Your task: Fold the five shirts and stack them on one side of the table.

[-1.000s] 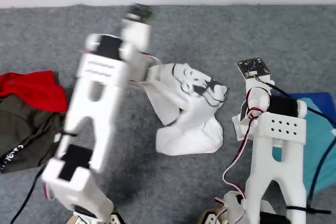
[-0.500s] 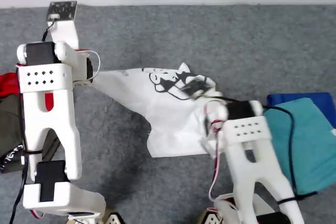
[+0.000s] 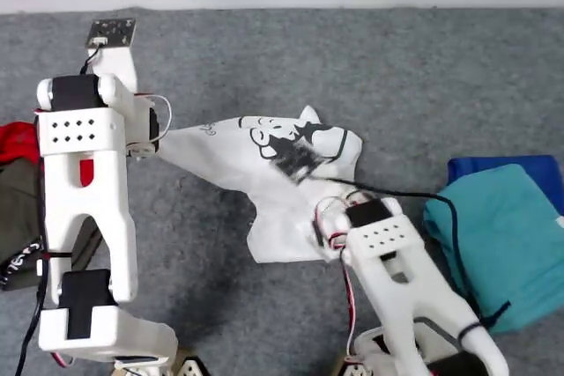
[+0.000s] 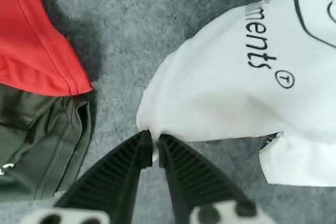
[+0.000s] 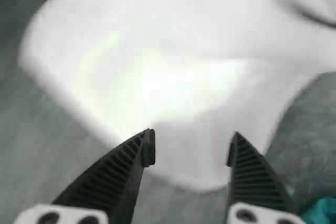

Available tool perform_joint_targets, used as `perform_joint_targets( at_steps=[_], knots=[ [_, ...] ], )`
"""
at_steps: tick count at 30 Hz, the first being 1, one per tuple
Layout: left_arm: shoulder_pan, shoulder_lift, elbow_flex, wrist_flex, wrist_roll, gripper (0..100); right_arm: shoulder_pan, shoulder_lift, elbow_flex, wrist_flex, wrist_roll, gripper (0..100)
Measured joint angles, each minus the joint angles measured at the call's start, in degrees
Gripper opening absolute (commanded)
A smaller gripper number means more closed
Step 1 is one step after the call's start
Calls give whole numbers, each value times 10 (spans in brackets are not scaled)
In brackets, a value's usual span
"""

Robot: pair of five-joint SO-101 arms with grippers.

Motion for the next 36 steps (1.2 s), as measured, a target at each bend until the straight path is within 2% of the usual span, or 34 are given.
perform_joint_targets(
  at_steps=[4,9,12,23,27,30,33,36],
  knots=[
    [0,0,1,0,0,13,28,98,-10,-126,-12,176],
    [1,0,4,0,0,13,47,289,-150,-129,-85,176],
    [1,0,4,0,0,13,65,394,-290,-74,-106,176],
    [2,0,17,0,0,13,133,711,-848,168,-108,176],
    [-2,0,23,0,0,13,135,758,-1015,325,-109,177],
    [0,0,23,0,0,13,114,757,-1143,468,-82,177],
    [-1,0,23,0,0,13,88,745,-1182,510,-71,177],
    [-1,0,23,0,0,13,67,711,-1120,512,-69,177]
  ],
)
